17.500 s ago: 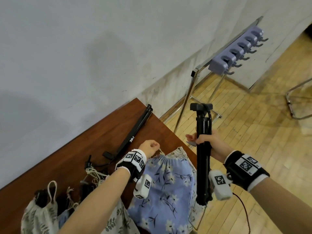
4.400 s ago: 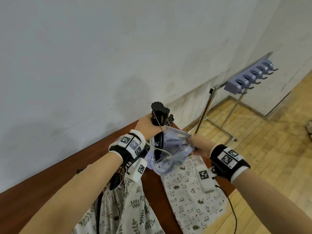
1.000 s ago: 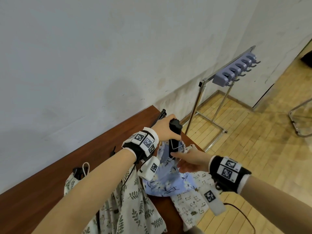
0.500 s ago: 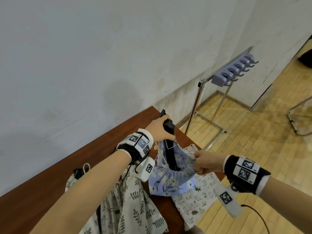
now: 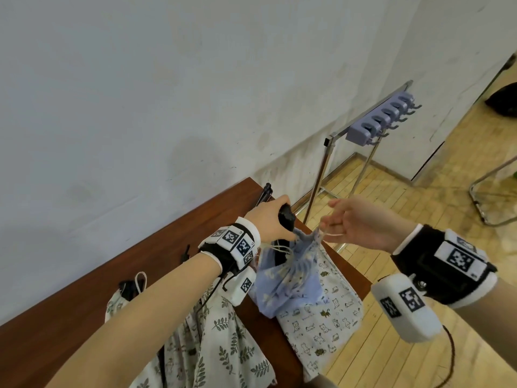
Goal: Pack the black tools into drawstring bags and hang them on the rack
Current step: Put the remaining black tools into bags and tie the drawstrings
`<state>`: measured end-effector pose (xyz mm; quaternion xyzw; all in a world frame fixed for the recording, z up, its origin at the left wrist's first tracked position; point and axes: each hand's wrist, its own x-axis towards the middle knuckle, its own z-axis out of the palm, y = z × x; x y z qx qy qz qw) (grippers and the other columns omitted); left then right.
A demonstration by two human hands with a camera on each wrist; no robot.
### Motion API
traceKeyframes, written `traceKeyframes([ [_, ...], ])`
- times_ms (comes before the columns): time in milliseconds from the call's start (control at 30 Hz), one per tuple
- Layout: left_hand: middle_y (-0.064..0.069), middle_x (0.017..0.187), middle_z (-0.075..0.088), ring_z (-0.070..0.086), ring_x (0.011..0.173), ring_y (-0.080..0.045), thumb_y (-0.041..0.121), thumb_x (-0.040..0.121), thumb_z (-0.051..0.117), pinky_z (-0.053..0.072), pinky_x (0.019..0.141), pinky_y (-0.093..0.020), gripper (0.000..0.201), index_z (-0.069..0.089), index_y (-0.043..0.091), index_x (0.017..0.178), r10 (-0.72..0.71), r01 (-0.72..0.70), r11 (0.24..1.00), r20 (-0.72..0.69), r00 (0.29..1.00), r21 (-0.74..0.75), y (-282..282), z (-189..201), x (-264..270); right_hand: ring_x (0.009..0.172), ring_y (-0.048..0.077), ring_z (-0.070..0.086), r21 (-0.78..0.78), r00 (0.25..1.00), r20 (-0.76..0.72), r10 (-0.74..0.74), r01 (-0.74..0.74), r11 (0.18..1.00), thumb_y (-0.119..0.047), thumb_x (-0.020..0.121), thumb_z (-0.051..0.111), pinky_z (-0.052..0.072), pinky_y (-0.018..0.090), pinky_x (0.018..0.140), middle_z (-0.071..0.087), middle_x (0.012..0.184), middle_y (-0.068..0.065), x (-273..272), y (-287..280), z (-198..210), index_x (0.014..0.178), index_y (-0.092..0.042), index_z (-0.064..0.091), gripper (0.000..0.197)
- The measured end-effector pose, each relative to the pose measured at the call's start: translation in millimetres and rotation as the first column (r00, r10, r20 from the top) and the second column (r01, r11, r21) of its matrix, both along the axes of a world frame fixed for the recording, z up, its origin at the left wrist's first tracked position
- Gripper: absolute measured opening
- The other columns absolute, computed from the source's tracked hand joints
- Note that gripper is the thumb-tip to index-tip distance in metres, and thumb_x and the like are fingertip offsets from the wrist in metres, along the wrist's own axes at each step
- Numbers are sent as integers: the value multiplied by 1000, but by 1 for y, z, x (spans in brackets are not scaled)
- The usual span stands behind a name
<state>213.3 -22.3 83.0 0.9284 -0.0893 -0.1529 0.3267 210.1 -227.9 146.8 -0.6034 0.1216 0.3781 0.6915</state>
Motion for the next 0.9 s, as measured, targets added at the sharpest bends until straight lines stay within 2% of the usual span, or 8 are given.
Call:
traceKeyframes([
  [167, 3, 81, 58, 60, 72, -20, 31, 64, 74, 47, 55, -29, 47, 38, 29, 94, -45, 44, 999, 12, 999, 28, -12, 3, -6, 56, 12, 29, 158, 997, 72, -22, 10, 987, -2, 76, 50, 36, 28, 65, 40, 65, 1, 9, 12, 32, 95, -13, 47, 22],
  [267, 0, 89, 63, 63, 79, -23, 35, 60, 74, 56, 67, -39, 50, 39, 30, 96, -70, 71, 996, -28, 997, 46, -15, 6, -8, 58, 13, 20, 111, 953, 270, 139, -175, 978, -6, 84, 47, 26, 27, 59, 41, 63, 0, 10, 24, 45, 88, -12, 53, 9],
  [400, -2, 94, 64, 63, 85, -24, 31, 63, 76, 56, 76, -43, 54, 40, 28, 104, -96, 99, 995, -83, 992, 25, -12, 10, -7, 55, 13, 35, -20, 853, 472, 225, -244, 969, 6, 92, 46, 36, 23, 54, 51, 66, 3, 16, 34, 41, 94, -6, 60, 19],
  [600, -4, 114, 60, 60, 106, -23, 11, 67, 81, 50, 86, -32, 68, 46, 14, 125, -128, 115, 988, -127, 984, -107, -2, 14, -2, 57, -1, 48, -581, 622, 512, 593, -257, 772, -16, 89, 67, 45, 15, 63, 60, 65, -21, 22, 36, -9, 125, -24, 62, 38],
  [667, -6, 127, 56, 55, 114, -21, 9, 67, 82, 46, 93, -29, 78, 43, 9, 135, -148, 131, 984, -144, 978, -123, 2, 14, -1, 70, -14, 56, -625, 568, 527, 632, -246, 741, -21, 90, 67, 50, 13, 79, 65, 91, -27, 19, 41, -19, 129, -25, 59, 40],
  [767, -3, 120, 60, 61, 100, -11, -3, 70, 76, 50, 86, -23, 71, 48, 8, 134, -132, 97, 968, -143, 981, -232, 9, 19, -2, 64, -17, 57, -598, 565, 550, 615, -247, 762, -22, 90, 67, 43, 4, 65, 66, 97, -16, 15, 49, -25, 117, -25, 63, 27],
  [833, -2, 111, 62, 61, 79, -1, -6, 73, 70, 50, 74, -19, 58, 54, 8, 126, -61, 42, 963, -66, 996, -268, 11, 25, -5, 78, -13, 59, -622, 551, 574, 606, -188, 760, -27, 89, 68, 45, 12, 77, 67, 102, -15, 19, 51, -31, 118, -25, 65, 29],
  [900, -6, 120, 52, 57, 86, -11, 8, 76, 70, 46, 79, -23, 50, 53, 11, 124, 42, -35, 995, 73, 996, -92, 16, 28, -7, 99, 0, 59, -678, 540, 560, 629, -137, 722, -34, 88, 68, 44, 26, 93, 66, 111, -12, 26, 50, -35, 119, -25, 66, 32],
])
